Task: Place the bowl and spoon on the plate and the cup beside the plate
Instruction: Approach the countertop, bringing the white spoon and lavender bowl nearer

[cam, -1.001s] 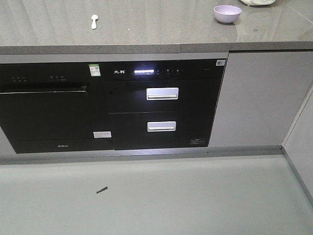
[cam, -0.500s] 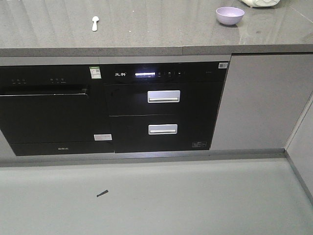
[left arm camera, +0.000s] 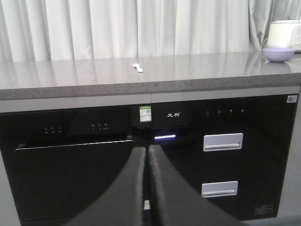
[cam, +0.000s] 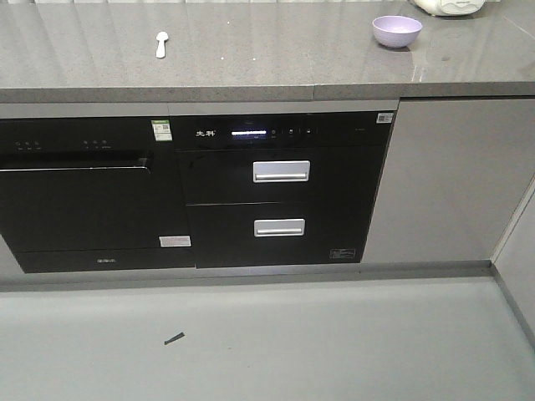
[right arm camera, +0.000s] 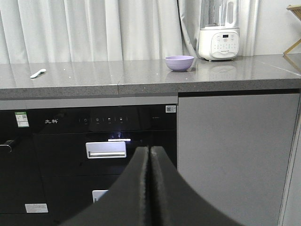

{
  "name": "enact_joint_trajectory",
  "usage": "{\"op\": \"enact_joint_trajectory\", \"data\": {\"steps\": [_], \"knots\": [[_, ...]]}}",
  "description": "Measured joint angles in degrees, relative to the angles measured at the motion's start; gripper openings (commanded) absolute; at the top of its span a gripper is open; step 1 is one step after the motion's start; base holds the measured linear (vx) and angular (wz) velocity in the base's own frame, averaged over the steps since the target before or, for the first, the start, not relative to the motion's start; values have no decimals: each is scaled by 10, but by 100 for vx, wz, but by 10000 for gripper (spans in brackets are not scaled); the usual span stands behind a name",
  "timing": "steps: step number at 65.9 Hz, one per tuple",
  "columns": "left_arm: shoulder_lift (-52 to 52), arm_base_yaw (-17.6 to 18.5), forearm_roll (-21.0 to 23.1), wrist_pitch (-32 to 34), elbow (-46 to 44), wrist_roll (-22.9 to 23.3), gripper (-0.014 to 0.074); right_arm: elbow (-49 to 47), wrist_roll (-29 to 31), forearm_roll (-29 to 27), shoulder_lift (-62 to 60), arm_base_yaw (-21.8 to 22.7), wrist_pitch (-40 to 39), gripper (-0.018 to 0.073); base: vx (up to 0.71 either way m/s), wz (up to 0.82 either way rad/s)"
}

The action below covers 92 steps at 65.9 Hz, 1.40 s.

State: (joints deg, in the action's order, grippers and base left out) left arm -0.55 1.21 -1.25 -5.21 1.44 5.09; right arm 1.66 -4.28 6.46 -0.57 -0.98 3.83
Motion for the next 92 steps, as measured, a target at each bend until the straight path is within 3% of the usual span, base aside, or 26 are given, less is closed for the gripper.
{"op": "enact_joint_trajectory", "data": {"steps": [92], "knots": [[0,0,0,0,0,0,-6,0,0,0,0,0,0,-5,5,0]]}}
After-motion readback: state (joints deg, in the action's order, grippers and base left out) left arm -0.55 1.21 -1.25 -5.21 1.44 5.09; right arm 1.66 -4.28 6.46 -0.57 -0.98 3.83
